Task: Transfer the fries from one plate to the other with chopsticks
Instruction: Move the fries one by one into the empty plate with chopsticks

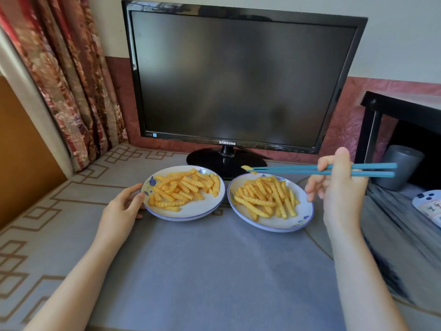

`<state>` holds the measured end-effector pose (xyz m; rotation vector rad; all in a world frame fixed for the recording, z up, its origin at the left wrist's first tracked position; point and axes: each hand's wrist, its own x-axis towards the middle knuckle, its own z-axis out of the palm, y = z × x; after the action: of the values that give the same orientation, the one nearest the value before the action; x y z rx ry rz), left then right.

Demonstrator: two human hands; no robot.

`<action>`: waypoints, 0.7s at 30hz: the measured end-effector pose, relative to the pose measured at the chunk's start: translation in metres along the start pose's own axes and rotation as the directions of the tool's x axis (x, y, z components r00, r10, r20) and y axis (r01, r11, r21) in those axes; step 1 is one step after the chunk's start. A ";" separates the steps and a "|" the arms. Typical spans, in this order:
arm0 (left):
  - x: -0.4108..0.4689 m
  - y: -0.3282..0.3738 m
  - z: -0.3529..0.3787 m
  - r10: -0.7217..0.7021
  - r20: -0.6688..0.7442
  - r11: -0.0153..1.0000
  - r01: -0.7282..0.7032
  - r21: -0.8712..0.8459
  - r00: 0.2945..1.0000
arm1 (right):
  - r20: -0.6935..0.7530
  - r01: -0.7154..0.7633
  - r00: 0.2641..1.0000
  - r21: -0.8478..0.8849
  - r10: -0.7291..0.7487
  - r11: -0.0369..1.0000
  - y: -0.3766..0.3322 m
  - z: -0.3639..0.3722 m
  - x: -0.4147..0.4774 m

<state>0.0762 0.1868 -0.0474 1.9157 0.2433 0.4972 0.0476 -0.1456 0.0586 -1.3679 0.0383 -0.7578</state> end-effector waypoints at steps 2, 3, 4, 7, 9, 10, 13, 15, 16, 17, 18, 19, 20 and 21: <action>0.000 0.000 0.000 -0.002 0.000 1.000 0.002 -0.009 1.000 | -0.035 0.025 0.999 -0.022 -0.026 0.999 0.000 -0.007 0.004; 0.000 0.000 0.001 -0.001 -0.001 1.000 0.001 -0.011 1.000 | -0.051 0.026 0.998 -0.032 -0.027 0.999 -0.001 -0.010 0.006; 0.000 0.000 0.001 0.000 -0.001 1.000 0.000 -0.014 1.000 | -0.064 0.017 0.998 -0.039 -0.020 0.999 -0.002 -0.012 0.007; 0.000 0.000 0.001 0.002 0.002 1.000 -0.002 -0.024 1.000 | -0.070 -0.034 0.997 -0.066 0.029 0.997 -0.002 -0.018 0.012; -0.001 0.000 0.001 0.002 0.001 1.000 -0.002 -0.024 1.000 | -0.060 -0.062 0.997 -0.099 0.056 0.993 -0.001 -0.020 0.013; 0.000 0.000 0.001 0.006 0.000 1.000 -0.006 -0.024 1.000 | -0.054 -0.070 0.997 -0.113 0.064 0.991 -0.001 -0.022 0.014; -0.001 0.002 0.000 0.008 -0.005 1.000 -0.008 -0.012 1.000 | -0.025 -0.090 0.996 -0.150 0.088 0.985 0.000 -0.024 0.016; -0.002 0.002 0.000 0.011 -0.003 1.000 -0.011 -0.017 1.000 | -0.013 -0.104 0.995 -0.149 0.103 0.983 0.000 -0.024 0.015; -0.001 0.002 0.001 0.011 -0.001 1.000 -0.011 -0.016 1.000 | -0.009 -0.106 0.994 -0.138 0.106 0.985 0.000 -0.023 0.015; -0.001 0.002 0.000 0.010 0.000 1.000 -0.010 -0.015 1.000 | -0.006 -0.103 0.995 -0.119 0.103 0.987 -0.001 -0.023 0.014; -0.001 0.002 0.001 0.008 0.001 1.000 -0.008 -0.019 1.000 | -0.005 -0.097 0.995 -0.098 0.097 0.990 -0.002 -0.021 0.012; 0.000 0.002 0.001 0.005 0.002 1.000 -0.005 -0.023 1.000 | -0.003 -0.090 0.996 -0.078 0.090 0.993 -0.004 -0.019 0.011; 0.000 0.001 0.001 0.004 0.003 1.000 -0.004 -0.027 1.000 | 0.003 -0.083 0.997 -0.060 0.083 0.995 -0.005 -0.016 0.009; 0.000 0.000 0.001 0.004 0.004 1.000 -0.004 -0.029 1.000 | 0.016 -0.077 0.997 -0.045 0.078 0.996 -0.006 -0.012 0.006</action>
<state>0.0770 0.1860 -0.0474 1.8893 0.2289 0.4971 0.0442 -0.1592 0.0632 -1.4068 0.0944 -0.6837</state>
